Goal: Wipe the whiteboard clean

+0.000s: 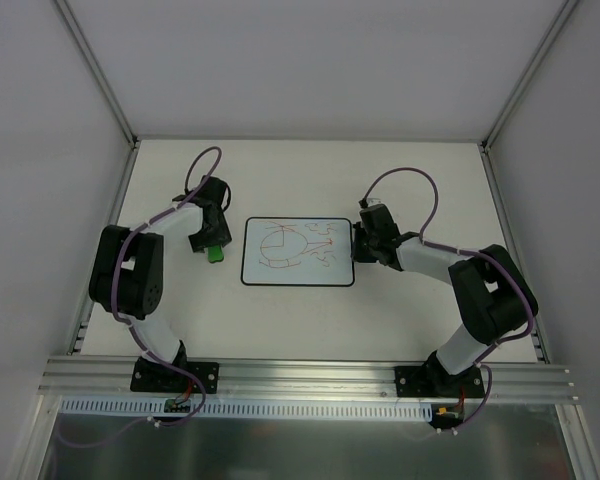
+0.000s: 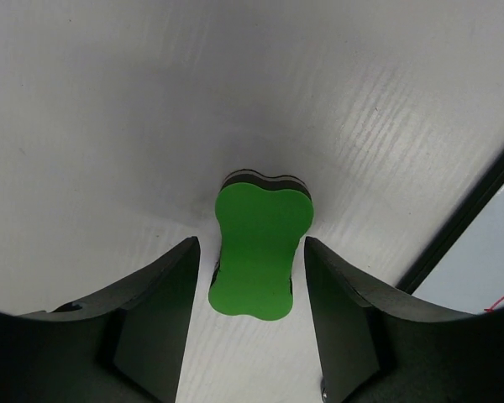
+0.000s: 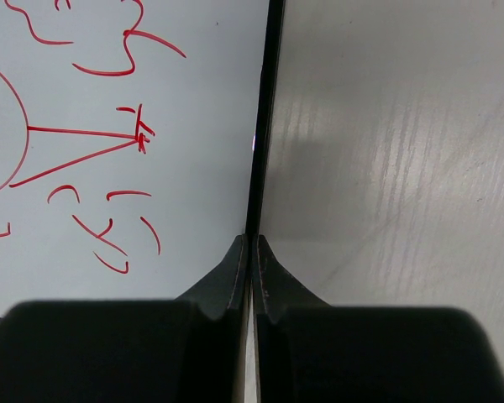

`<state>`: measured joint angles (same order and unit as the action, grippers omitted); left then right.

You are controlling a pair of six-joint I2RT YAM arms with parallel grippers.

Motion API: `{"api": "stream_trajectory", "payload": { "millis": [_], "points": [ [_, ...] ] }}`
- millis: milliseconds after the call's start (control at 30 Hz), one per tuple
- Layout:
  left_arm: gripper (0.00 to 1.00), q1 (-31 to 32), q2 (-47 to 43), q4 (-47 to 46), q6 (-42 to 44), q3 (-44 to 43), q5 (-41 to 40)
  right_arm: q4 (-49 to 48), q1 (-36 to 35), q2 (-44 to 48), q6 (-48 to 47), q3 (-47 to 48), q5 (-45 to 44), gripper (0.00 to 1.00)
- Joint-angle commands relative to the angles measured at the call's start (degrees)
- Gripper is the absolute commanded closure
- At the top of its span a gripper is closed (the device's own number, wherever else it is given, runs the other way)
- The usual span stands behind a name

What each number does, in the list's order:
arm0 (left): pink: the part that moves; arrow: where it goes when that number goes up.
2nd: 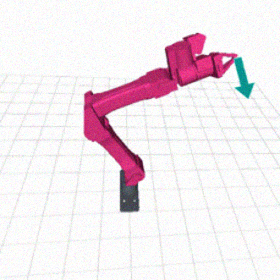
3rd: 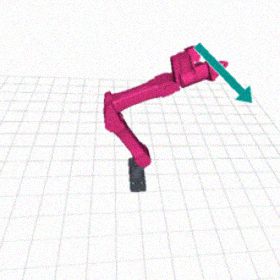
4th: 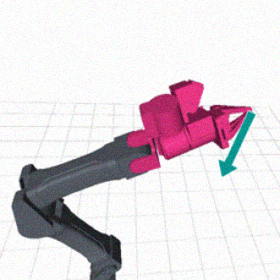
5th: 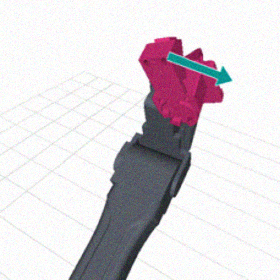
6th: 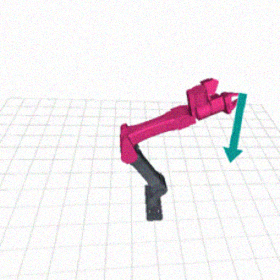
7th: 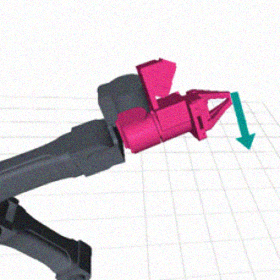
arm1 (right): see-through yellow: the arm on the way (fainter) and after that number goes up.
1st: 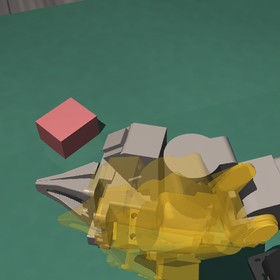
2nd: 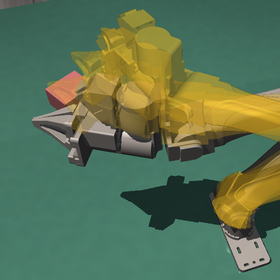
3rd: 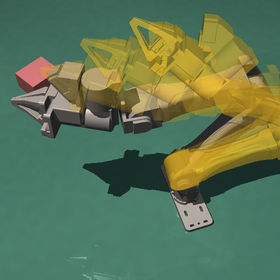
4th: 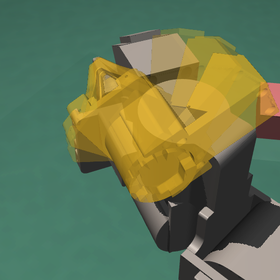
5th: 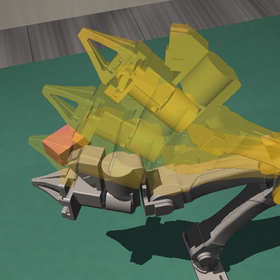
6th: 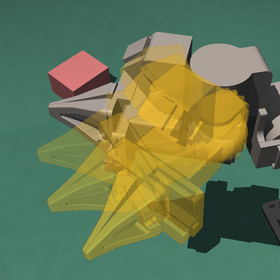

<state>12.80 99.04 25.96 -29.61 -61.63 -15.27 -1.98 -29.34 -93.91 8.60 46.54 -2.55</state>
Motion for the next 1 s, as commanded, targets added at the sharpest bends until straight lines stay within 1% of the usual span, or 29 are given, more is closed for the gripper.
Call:
{"api": "stream_trajectory", "payload": {
  "millis": [0,100,233,267,300,400,433,567,667,767,967],
  "points": [
    [0.47,0.21,0.71,-0.2,-0.89,-2.01,-2.22,6.11,-0.8,-1.98,0.01,-3.13,0.26,0.98],
    [0.52,0.21,0.89,-0.29,-0.89,-2.27,-2.05,6.11,-0.8,-2.07,-0.07,-3.04,0.35,0.99],
    [0.63,0.21,1.32,-0.47,-0.63,-2.1,-1.52,5.93,-0.89,-2.07,0.01,-3.13,0.35,0.98],
    [0.67,0.21,1.41,-0.47,-0.72,-2.01,-1.08,5.93,-0.8,-2.07,-0.07,-3.04,0.26,0.99],
    [0.77,0.3,1.5,-0.47,-0.72,-1.92,-0.73,5.93,-0.89,-2.16,-0.16,-2.95,0.17,0.98],
    [0.94,0.73,1.15,-0.55,-0.46,-2.01,1.03,5.85,-0.89,-2.33,-0.25,-2.95,0.0,0.98],
    [0.99,2.3,0.72,-0.47,0.33,-2.79,1.2,5.76,-0.89,-2.33,-0.34,-2.86,0.0,0.99],
    [1.0,7.76,0.8,-0.47,1.21,-6.57,4.01,5.41,-0.8,-2.42,-0.69,-2.78,-0.61,0.99],
    [1.0,11.44,3.6,-0.38,2.01,-9.82,4.28,4.62,-0.8,-2.68,-1.13,-2.51,-1.93,1.0],
    [1.0,13.65,7.21,-0.38,2.01,-12.37,3.93,4.44,-0.8,-3.3,-1.39,-2.16,-2.02,1.0],
    [1.0,16.03,14.77,-0.29,0.43,-15.36,4.1,4.35,-0.8,-3.56,-0.96,-1.55,-1.5,1.0]
  ]
}}
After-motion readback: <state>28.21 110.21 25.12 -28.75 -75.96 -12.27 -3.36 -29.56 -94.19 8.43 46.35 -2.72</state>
